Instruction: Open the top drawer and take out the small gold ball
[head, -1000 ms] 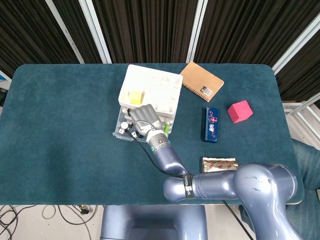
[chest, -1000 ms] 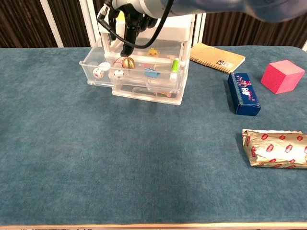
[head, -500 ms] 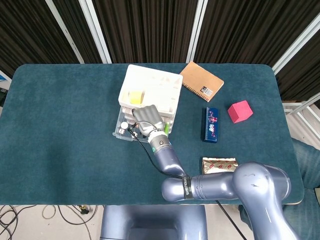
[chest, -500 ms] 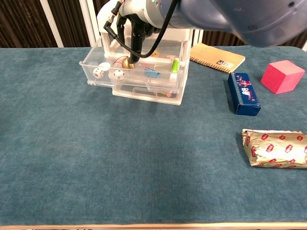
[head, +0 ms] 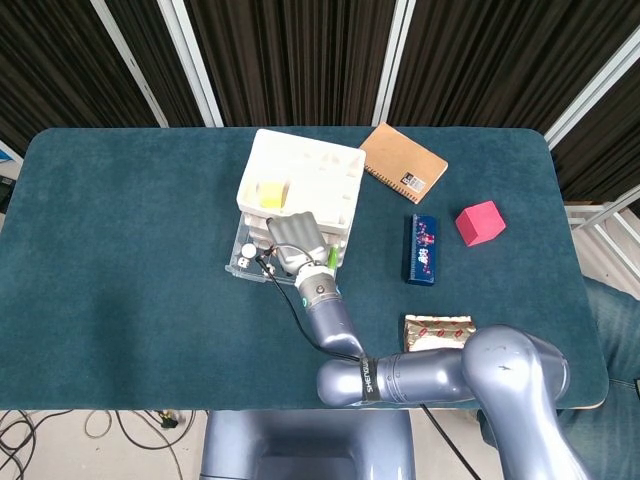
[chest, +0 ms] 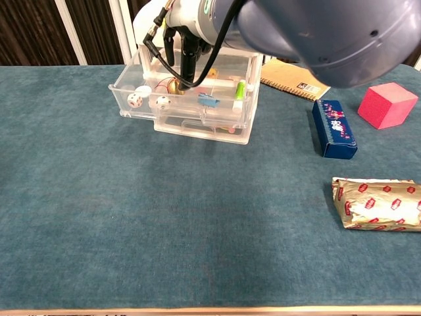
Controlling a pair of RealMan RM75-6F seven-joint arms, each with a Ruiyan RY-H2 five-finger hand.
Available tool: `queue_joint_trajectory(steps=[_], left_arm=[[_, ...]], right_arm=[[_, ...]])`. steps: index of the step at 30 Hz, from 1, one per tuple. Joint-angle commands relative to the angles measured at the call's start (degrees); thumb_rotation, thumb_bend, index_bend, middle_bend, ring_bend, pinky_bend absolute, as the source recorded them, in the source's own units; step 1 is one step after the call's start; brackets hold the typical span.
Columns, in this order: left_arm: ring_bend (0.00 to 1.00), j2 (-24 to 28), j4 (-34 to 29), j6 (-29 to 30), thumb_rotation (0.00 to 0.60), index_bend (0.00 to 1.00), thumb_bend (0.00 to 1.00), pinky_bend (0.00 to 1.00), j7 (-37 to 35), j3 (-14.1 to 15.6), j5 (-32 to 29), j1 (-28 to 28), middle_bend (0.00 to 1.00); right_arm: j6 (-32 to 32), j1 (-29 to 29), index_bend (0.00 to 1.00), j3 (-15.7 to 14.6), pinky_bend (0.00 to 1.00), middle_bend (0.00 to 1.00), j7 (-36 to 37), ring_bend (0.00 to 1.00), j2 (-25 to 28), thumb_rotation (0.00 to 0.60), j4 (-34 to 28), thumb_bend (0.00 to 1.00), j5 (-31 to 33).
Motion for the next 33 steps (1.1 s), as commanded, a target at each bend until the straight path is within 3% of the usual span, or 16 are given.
queue_joint_trajectory(steps=[1, 33], left_arm=[[0.0, 0.03, -0.02, -0.07, 0.6, 0.13, 0.24, 0.0, 0.03, 0.03, -0.01, -0.02, 0.0], [0.0, 0.51, -0.42, -0.42, 0.6, 0.13, 0.24, 0.0, -0.23, 0.15, -0.11, -0.18, 0.0]], right_arm=[[0.1, -0.42, 0.38, 0.69, 1.0, 1.0, -0.7, 1.0, -0.38, 0.6, 0.04, 0.29, 0.2], [1.59, -2.92, 0.4, 6.89, 1.0, 1.0, -7.99, 1.0, -5.49, 0.6, 2.24, 0.29, -0.68]])
